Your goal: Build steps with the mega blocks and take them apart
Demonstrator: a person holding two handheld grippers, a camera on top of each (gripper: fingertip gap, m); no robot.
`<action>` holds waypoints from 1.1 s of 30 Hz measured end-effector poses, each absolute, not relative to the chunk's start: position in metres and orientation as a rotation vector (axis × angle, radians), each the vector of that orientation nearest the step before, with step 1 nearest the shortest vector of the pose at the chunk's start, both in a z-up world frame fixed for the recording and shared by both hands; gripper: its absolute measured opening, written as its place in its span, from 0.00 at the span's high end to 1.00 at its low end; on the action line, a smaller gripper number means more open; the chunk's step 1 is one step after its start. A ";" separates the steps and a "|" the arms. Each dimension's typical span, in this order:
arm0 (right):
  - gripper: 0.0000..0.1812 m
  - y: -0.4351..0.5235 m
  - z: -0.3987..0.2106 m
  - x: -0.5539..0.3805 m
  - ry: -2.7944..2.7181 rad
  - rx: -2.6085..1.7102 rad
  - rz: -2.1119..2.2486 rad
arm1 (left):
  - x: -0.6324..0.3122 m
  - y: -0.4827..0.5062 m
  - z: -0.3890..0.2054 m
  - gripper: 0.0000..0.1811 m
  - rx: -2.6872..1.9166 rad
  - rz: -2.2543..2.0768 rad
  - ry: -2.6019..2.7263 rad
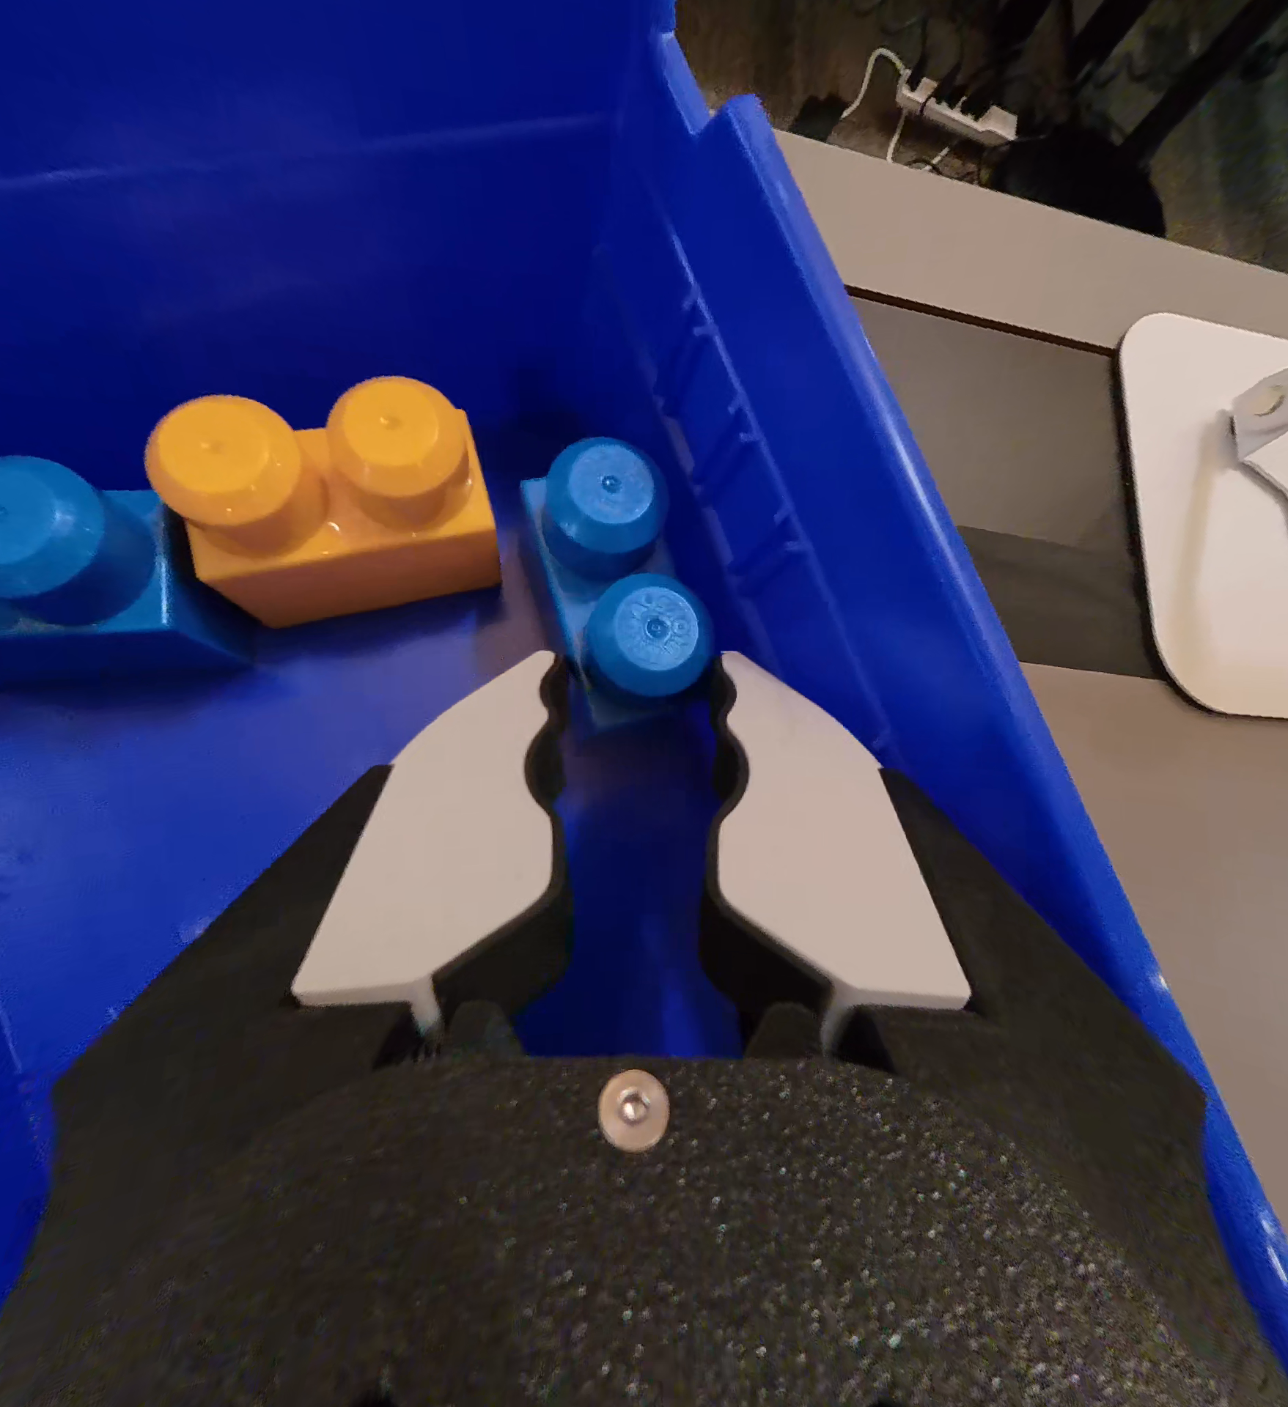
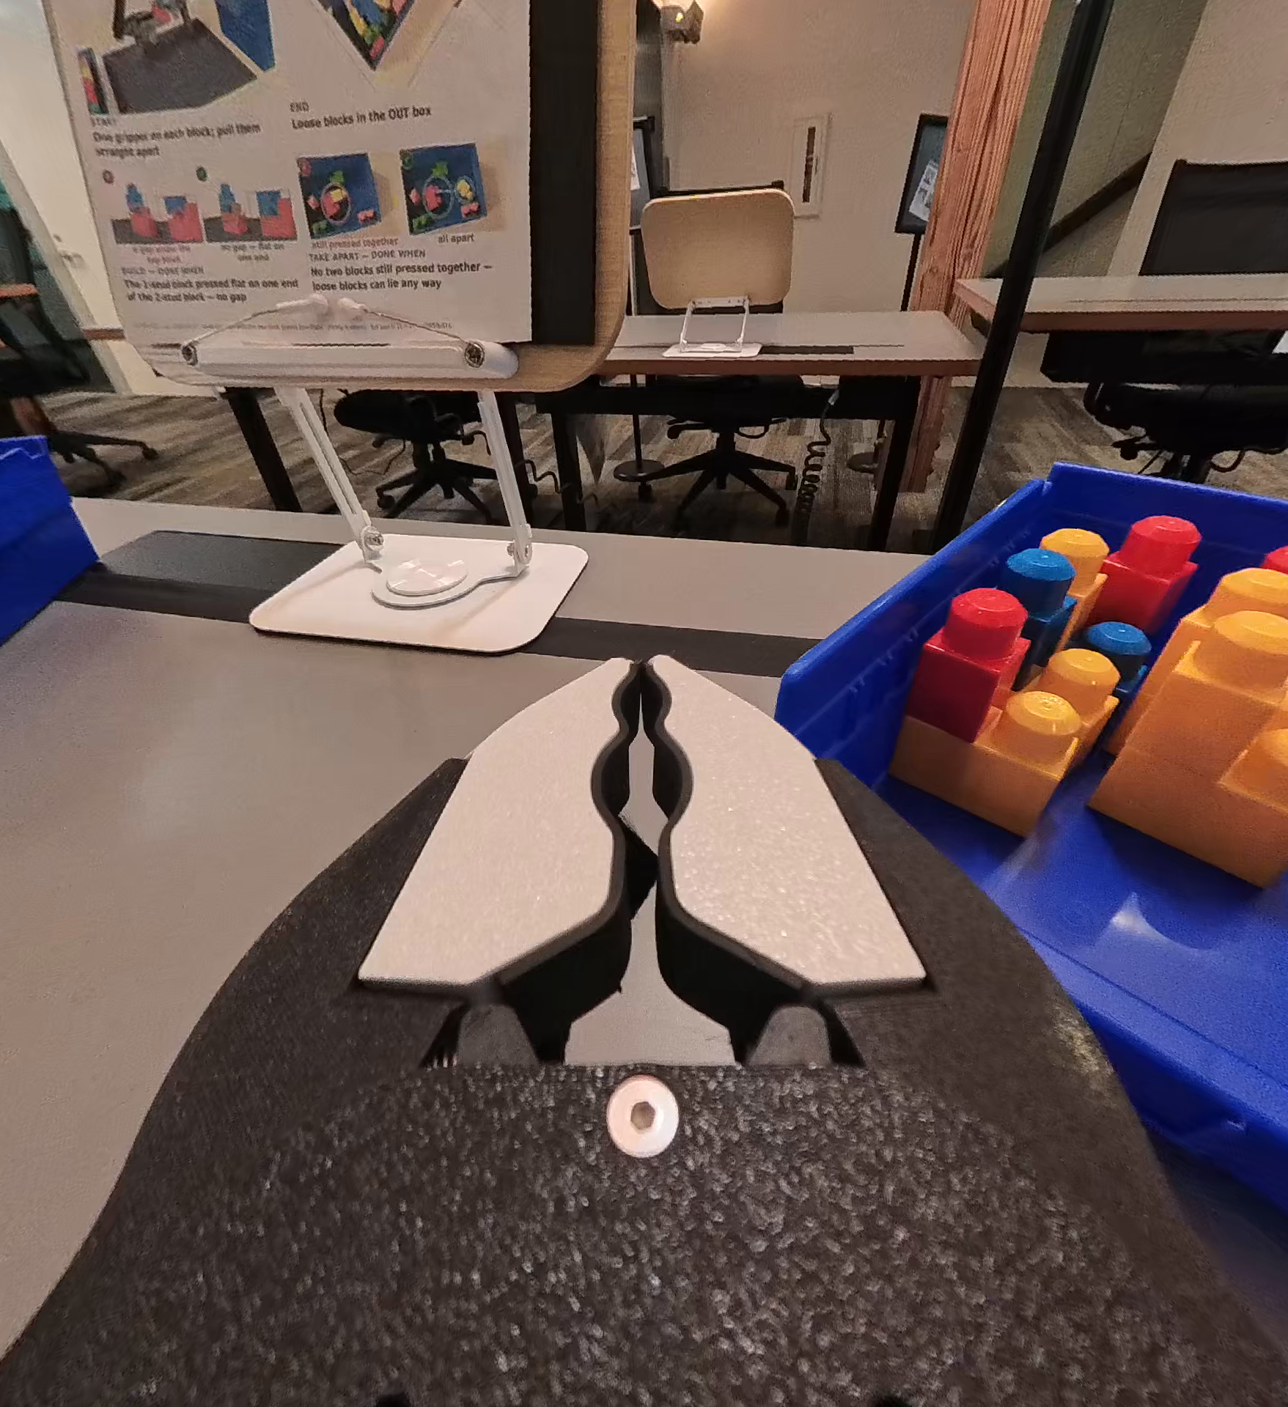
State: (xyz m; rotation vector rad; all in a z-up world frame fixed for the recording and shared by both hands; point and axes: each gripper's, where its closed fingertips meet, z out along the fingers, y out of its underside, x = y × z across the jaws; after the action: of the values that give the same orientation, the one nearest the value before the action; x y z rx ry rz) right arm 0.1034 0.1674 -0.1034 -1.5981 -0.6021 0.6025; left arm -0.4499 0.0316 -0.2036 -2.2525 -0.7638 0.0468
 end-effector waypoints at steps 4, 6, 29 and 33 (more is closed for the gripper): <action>1.00 0.167 -0.103 0.104 -0.604 -1.593 0.597 | -0.452 0.032 -0.203 0.81 -2.273 0.116 -0.735; 1.00 0.168 -0.102 0.105 -0.601 -1.592 0.592 | -0.454 0.029 -0.201 0.81 -2.291 0.170 -0.708; 1.00 0.118 -0.093 0.063 -0.902 -1.451 0.735 | -0.172 -0.026 -0.065 0.82 -1.912 -0.334 0.285; 0.99 0.105 -0.095 0.061 -0.945 -1.433 0.765 | -0.092 -0.033 -0.097 0.82 -1.878 -0.449 0.427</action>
State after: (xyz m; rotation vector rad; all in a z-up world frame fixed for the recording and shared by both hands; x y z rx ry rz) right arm 0.0605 0.1051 -0.0955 -1.4327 -0.9451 0.7654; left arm -0.0921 -0.0328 -0.0972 -1.8777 0.4275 -0.4488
